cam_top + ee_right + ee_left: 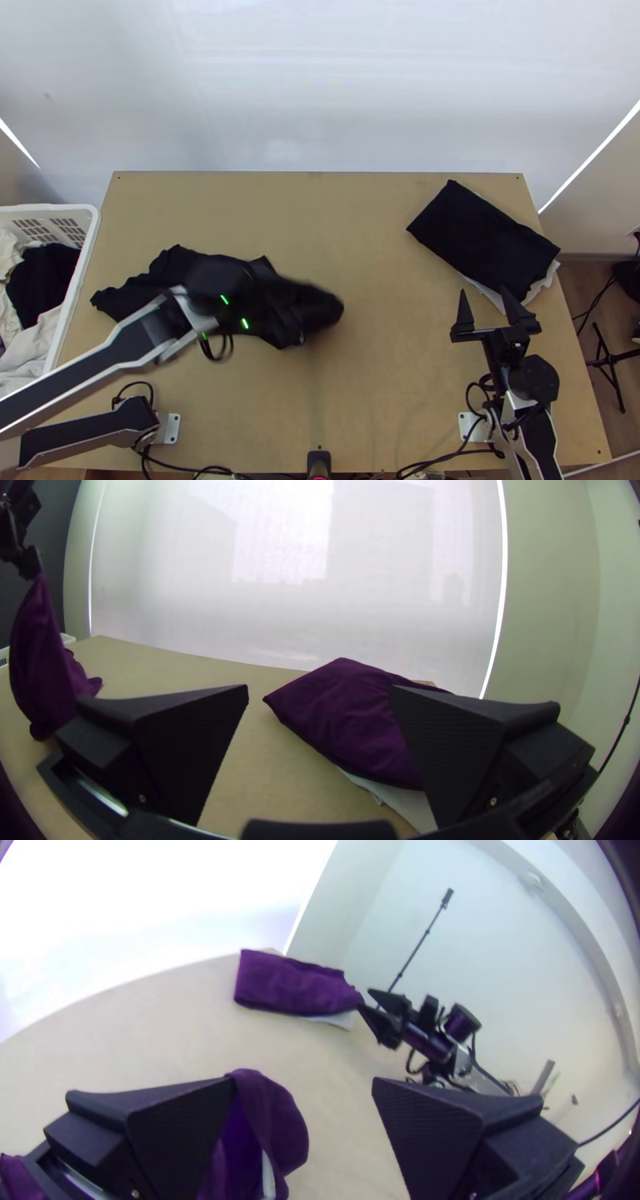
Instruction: Fold the t-shirt
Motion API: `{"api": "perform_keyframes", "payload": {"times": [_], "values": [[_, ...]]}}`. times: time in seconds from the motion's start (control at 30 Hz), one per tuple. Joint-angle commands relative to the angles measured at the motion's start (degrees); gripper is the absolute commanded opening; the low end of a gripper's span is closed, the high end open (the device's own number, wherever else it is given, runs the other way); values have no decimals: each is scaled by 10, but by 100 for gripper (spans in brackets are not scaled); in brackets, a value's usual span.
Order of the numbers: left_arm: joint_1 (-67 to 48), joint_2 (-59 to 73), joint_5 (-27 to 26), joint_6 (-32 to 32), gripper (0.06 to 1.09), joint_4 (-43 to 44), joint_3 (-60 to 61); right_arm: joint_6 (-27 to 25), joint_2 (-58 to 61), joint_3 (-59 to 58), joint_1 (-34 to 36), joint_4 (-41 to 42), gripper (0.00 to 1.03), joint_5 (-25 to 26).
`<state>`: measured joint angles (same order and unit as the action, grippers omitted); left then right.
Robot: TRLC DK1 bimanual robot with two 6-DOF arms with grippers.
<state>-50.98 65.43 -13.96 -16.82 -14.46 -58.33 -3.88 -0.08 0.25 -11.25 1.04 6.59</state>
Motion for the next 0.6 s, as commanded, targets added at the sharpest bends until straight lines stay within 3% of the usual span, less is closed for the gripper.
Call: {"api": "perform_keyframes", "payload": {"times": [0.0,0.37,0.57], "values": [[146,-36,-11,32,104,0,-53,0,0,0,0,0,98,0],[154,-70,-5,20,104,-65,-21,0,0,0,0,0,98,0],[282,-40,14,14,104,-73,-23,0,0,0,0,0,98,1]]}}
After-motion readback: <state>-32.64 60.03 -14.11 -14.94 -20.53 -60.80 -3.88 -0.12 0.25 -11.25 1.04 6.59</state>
